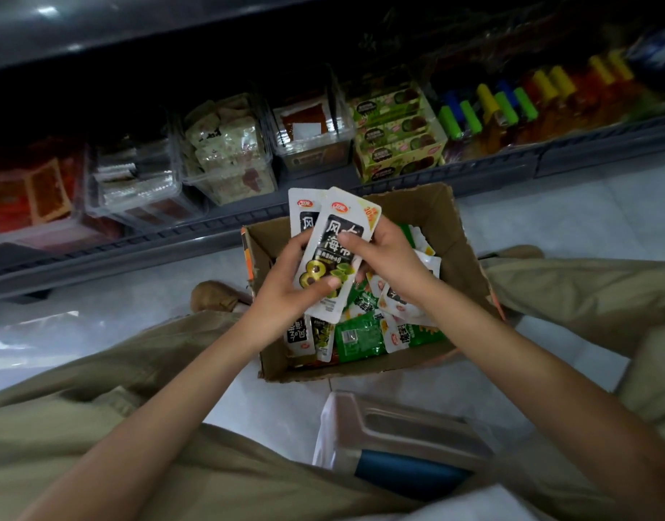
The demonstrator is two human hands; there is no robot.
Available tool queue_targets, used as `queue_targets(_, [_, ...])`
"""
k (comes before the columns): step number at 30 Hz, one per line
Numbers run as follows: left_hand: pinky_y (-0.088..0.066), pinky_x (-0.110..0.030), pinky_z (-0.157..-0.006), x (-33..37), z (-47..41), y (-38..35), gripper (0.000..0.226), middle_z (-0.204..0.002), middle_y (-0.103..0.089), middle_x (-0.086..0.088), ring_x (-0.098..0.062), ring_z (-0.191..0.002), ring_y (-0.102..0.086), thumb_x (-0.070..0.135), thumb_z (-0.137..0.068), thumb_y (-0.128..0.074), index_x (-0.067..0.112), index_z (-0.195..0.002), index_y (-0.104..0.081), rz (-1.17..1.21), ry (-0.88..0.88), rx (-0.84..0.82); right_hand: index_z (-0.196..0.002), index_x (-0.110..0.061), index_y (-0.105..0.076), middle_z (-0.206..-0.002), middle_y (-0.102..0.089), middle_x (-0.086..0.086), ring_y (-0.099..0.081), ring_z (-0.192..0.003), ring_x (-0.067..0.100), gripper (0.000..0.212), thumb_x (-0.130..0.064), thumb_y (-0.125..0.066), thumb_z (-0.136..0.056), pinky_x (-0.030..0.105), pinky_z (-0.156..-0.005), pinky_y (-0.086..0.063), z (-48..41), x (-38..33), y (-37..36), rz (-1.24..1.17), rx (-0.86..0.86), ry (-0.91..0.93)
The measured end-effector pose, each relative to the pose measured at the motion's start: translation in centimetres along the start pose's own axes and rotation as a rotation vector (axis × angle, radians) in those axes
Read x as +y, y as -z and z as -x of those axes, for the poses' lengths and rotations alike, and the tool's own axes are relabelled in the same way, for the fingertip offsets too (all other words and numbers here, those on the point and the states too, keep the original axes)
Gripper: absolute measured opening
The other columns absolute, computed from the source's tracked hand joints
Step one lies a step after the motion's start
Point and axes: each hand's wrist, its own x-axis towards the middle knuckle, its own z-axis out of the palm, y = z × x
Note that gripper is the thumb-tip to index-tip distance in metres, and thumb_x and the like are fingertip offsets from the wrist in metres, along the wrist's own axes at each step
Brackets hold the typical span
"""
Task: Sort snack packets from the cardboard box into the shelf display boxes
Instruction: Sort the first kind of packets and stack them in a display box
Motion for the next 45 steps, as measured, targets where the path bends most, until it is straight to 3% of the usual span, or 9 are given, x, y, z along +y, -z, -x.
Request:
queue_targets(3, [-0.043, -0.045, -0.105, 0.5, 0.0, -0.1, 0.071, -0.140, -0.046, 0.002, -0.012, -0.126, -0.049, 0.012, -0.082, -0.066, 0.030, -0.140, -0.029, -0.046, -0.080, 0.015, -0.115, -0.012, -0.050, -0.087, -0.064, -0.001, -0.061, -0.057, 0.000, 0.038, -0.009, -0.070, -0.083, 0.016, -0.045, -0.046, -0.1, -0.4, -0.6, 0.066, 0.069, 0.031])
queue_targets(8, [-0.046, -0.040, -0.102, 1.7, -0.1, -0.3, 0.098, -0.147, -0.030, 0.016, -0.008, -0.127, -0.048, -0.005, -0.088, -0.059, 0.036, -0.145, 0.008, -0.021, -0.084, -0.096, -0.119, -0.017, -0.039, -0.111, -0.055, 0.003, -0.059, -0.090, 0.004, 0.042, -0.010, -0.065, -0.087, 0.018, -0.075, -0.052, 0.0, -2.1, 0.8, 0.076, 0.144, 0.071])
queue_targets(14, [-0.052, -0.039, -0.095, 3.1, -0.2, -0.6, 0.083, -0.144, -0.042, 0.009, -0.013, -0.123, -0.053, -0.001, -0.090, -0.058, 0.028, -0.151, -0.010, -0.012, -0.144, -0.189, -0.099, -0.011, -0.061, -0.086, -0.063, -0.007, -0.059, -0.072, -0.007, 0.010, -0.008, -0.062, -0.089, 0.012, -0.067, -0.046, 0.8, -5.0, 2.4, 0.254, 0.078, 0.182])
queue_targets(19, [-0.051, -0.030, -0.093, 5.0, -0.6, -0.2, 0.079, -0.139, -0.046, 0.012, -0.010, -0.120, -0.055, 0.008, -0.087, -0.063, 0.025, -0.149, -0.017, 0.003, -0.194, -0.161, -0.094, -0.015, -0.062, -0.082, -0.063, -0.008, -0.060, -0.070, -0.004, 0.011, -0.005, -0.058, -0.092, 0.012, -0.062, -0.046, 1.0, -7.2, 2.4, 0.269, 0.114, 0.283])
queue_targets(23, [-0.052, -0.018, -0.075, 7.9, -1.7, 0.6, 0.049, -0.105, -0.067, 0.016, -0.003, -0.095, -0.066, 0.023, -0.076, -0.065, 0.027, -0.122, -0.048, 0.026, -0.220, -0.019, -0.092, -0.024, -0.063, -0.079, -0.066, -0.013, -0.062, -0.073, -0.001, 0.013, -0.011, -0.060, -0.092, 0.017, -0.061, -0.048, 0.5, -10.7, 2.9, 0.216, 0.216, 0.371])
queue_targets(27, [-0.053, -0.020, -0.069, 10.2, -2.9, 1.5, 0.021, -0.096, -0.070, 0.007, -0.007, -0.086, -0.068, 0.015, -0.089, -0.058, 0.022, -0.108, -0.054, 0.002, -0.267, 0.008, -0.095, -0.019, -0.062, -0.077, -0.066, -0.014, -0.063, -0.070, 0.000, 0.007, -0.013, -0.060, -0.092, 0.017, -0.059, -0.048, -0.2, -14.4, 2.8, 0.207, 0.235, 0.480])
queue_targets(33, [-0.055, -0.037, -0.077, 14.4, -5.3, 4.5, 0.018, -0.097, -0.066, 0.008, -0.009, -0.091, -0.064, 0.023, -0.090, -0.057, 0.026, -0.107, -0.053, -0.142, -0.449, 0.213, -0.111, -0.021, -0.050, -0.070, -0.066, -0.005, -0.055, -0.045, 0.008, 0.027, -0.012, -0.063, -0.089, 0.018, -0.036, -0.038, -2.1, -19.9, 1.4, 0.147, 0.171, 0.456])
queue_targets(38, [-0.053, -0.021, -0.073, 17.1, -5.8, 7.2, 0.024, -0.096, -0.065, 0.015, 0.004, -0.089, -0.061, 0.017, -0.093, -0.058, 0.032, -0.110, -0.050, -0.145, -0.573, 0.412, -0.099, -0.040, -0.044, -0.081, -0.068, -0.001, -0.068, -0.058, 0.014, 0.048, -0.006, -0.071, -0.081, 0.024, -0.043, -0.049, -4.4, -24.6, -2.0, 0.376, 0.073, 0.565])
queue_targets(45, [-0.051, -0.022, -0.080, 20.2, -7.2, 13.0, 0.034, -0.097, -0.057, 0.033, 0.008, -0.092, -0.057, 0.021, -0.088, -0.064, 0.034, -0.113, -0.045, -0.327, -0.603, 0.685, -0.101, -0.031, -0.043, -0.086, -0.067, 0.003, -0.068, -0.064, 0.016, 0.042, -0.003, -0.069, -0.082, 0.034, -0.060, -0.058, -8.6, -30.5, -6.1, 0.445, 0.003, 0.801])
